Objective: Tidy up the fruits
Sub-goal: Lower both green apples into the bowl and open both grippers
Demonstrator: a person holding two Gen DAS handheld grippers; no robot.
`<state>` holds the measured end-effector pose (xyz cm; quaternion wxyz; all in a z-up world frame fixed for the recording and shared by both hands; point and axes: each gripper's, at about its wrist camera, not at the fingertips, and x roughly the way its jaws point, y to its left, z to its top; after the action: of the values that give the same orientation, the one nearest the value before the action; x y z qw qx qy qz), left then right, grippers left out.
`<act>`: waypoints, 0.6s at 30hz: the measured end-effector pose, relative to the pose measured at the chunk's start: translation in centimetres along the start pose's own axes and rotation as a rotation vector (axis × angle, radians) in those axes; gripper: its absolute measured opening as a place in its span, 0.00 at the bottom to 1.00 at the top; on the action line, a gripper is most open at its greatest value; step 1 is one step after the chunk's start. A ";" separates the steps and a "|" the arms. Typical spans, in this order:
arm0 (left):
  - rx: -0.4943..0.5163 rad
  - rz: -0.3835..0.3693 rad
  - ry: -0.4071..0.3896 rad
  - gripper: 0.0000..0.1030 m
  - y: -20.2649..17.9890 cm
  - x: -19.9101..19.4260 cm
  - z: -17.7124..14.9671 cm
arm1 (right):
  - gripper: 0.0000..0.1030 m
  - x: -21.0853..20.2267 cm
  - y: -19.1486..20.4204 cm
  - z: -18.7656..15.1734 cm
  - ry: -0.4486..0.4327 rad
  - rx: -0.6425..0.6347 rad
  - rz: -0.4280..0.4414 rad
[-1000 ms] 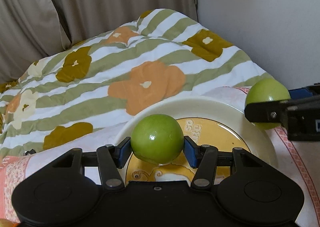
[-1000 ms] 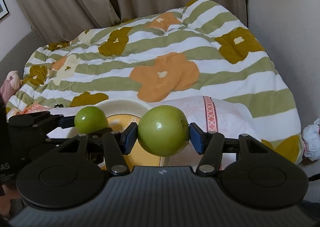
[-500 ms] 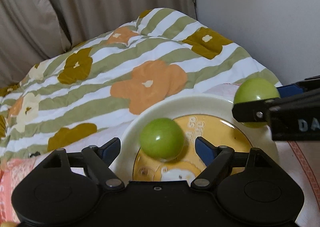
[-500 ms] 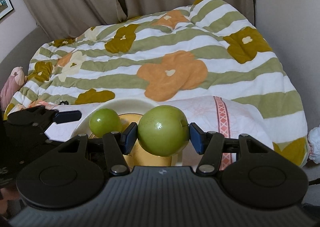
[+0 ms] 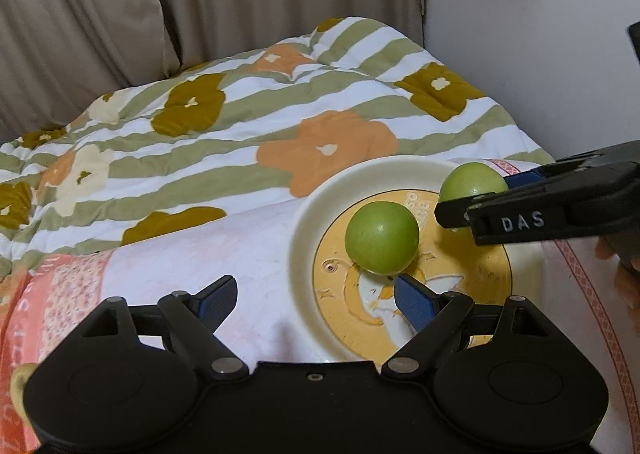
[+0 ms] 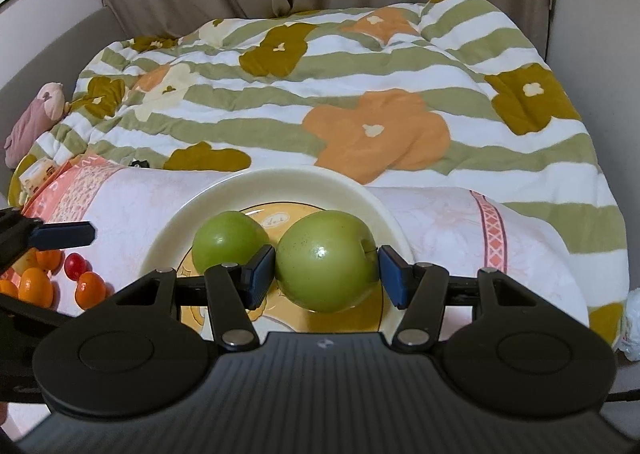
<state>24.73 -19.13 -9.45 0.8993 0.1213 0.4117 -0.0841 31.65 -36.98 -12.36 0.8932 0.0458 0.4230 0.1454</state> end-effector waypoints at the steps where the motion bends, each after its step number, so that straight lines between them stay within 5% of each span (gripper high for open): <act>1: -0.001 0.002 -0.001 0.86 0.0 -0.2 -0.1 | 0.69 -0.1 0.0 0.0 0.001 0.001 -0.002; 10: -0.018 0.015 0.013 0.87 -0.2 -0.4 -1.2 | 0.71 0.3 0.3 -0.2 -0.034 -0.037 -0.021; 11: -0.016 0.018 0.015 0.86 -0.3 -0.4 -1.3 | 0.74 0.0 0.5 -0.1 -0.053 -0.060 -0.026; 13: -0.017 0.020 0.015 0.87 -0.2 -0.5 -1.3 | 0.98 -0.7 1.0 0.0 -0.073 -0.095 -0.041; 18: -0.023 0.016 0.006 0.87 -0.1 -0.9 -1.4 | 1.00 -2.0 0.8 -0.4 -0.078 -0.067 -0.046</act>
<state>23.11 -18.81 -9.68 0.9000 0.1146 0.4144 -0.0716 29.94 -36.82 -10.93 0.9131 0.0118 0.3839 0.1371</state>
